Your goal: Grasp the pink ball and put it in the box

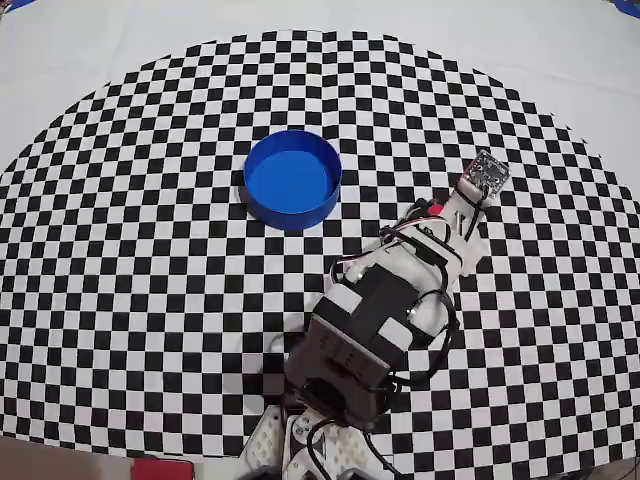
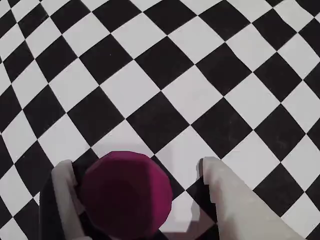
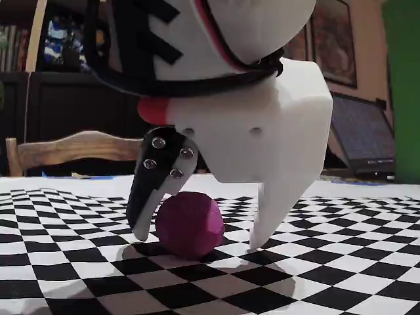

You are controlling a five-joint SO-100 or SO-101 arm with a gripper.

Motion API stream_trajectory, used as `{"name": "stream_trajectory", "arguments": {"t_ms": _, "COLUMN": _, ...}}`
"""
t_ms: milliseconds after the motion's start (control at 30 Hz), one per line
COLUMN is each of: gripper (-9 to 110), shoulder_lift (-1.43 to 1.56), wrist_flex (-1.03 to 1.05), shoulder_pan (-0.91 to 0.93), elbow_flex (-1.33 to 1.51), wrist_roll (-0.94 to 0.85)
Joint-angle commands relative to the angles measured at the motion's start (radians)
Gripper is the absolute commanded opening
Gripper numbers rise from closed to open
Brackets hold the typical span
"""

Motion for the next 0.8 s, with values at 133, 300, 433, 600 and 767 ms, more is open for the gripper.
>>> {"name": "stream_trajectory", "arguments": {"t_ms": 133, "gripper": 29, "shoulder_lift": 0.008, "wrist_flex": -0.015, "shoulder_pan": -0.014, "elbow_flex": -0.034, "wrist_roll": 0.009}}
{"name": "stream_trajectory", "arguments": {"t_ms": 300, "gripper": 29, "shoulder_lift": 0.008, "wrist_flex": -0.015, "shoulder_pan": -0.021, "elbow_flex": -0.034, "wrist_roll": 0.009}}
{"name": "stream_trajectory", "arguments": {"t_ms": 433, "gripper": 29, "shoulder_lift": 0.008, "wrist_flex": -0.015, "shoulder_pan": -0.023, "elbow_flex": -0.034, "wrist_roll": 0.009}}
{"name": "stream_trajectory", "arguments": {"t_ms": 600, "gripper": 29, "shoulder_lift": 0.008, "wrist_flex": -0.015, "shoulder_pan": -0.023, "elbow_flex": -0.034, "wrist_roll": 0.009}}
{"name": "stream_trajectory", "arguments": {"t_ms": 767, "gripper": 29, "shoulder_lift": 0.006, "wrist_flex": -0.015, "shoulder_pan": -0.023, "elbow_flex": -0.032, "wrist_roll": 0.009}}
